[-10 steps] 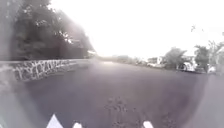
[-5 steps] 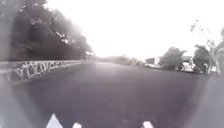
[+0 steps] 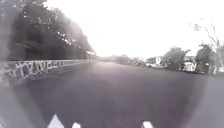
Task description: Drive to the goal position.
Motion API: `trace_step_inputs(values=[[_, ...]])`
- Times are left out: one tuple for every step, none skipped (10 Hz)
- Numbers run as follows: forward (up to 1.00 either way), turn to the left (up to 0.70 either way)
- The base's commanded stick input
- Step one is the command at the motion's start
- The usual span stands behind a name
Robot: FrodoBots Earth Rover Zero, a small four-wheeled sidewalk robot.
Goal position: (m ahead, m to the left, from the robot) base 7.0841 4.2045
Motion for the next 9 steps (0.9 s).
trace_step_inputs(values=[[0.70, 0.00], [0.70, 0.00], [0.70, 0.00], [0.70, 0.00], [0.70, 0.00], [0.70, 0.00], [0.70, 0.00], [0.70, 0.00], [0.70, 0.00]])
